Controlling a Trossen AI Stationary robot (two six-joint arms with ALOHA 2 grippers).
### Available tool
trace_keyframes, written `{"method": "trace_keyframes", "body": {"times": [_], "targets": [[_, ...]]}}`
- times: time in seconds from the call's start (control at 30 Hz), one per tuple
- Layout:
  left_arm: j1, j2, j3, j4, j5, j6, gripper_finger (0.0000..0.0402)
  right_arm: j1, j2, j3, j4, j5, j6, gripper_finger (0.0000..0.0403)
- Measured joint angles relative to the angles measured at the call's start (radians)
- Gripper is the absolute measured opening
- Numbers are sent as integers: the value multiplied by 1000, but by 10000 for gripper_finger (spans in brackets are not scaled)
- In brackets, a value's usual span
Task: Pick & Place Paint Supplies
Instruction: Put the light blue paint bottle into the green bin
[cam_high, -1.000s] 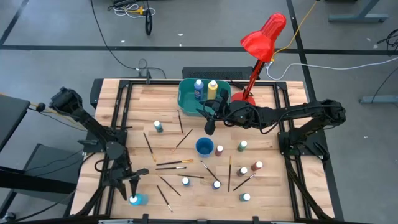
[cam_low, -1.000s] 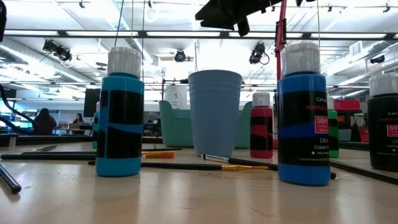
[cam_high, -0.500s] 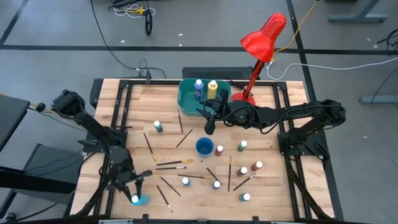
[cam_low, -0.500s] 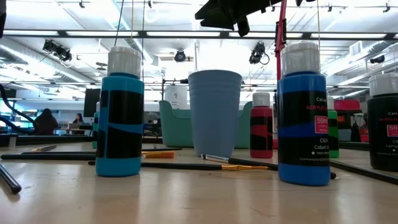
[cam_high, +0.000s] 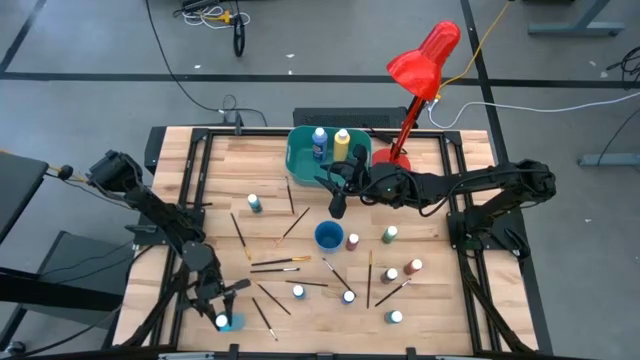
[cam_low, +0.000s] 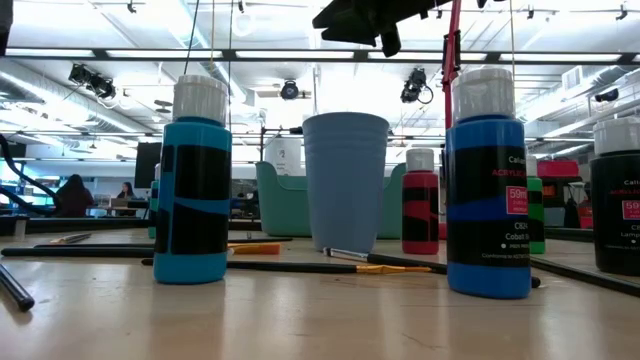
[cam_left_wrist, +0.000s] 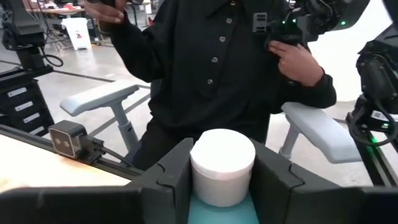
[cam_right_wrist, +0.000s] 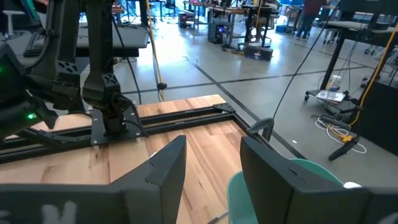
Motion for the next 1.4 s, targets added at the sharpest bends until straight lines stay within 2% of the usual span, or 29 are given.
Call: {"method": "trace_keyframes", "body": {"times": [0.17,0.27,0.43,0.6,0.8,0.93,1.0,1.1,1.2,1.4], "targets": [[0,2,-1,34,-52,3,129,0,0,0,0,0,0,155],[2,-6,-1,102,-156,45,129,0,0,0,0,0,0,155],[44,-73,-1,107,-336,176,137,0,0,0,7,1,-1,155],[135,-194,25,83,-370,300,131,0,0,0,7,1,-1,155],[303,-296,139,-55,-532,336,138,0,0,1,-83,4,-77,155],[445,-298,265,-309,-567,235,133,0,0,1,-210,4,-104,155],[520,-266,337,-372,-584,196,130,0,0,1,-282,9,-104,155],[626,-224,409,-388,-592,183,130,2,0,1,-376,52,-89,155],[729,-172,463,-371,-596,154,134,2,-6,1,-458,150,-93,155],[926,-37,510,-358,-591,32,130,11,-72,0,-647,306,-42,155]]}}
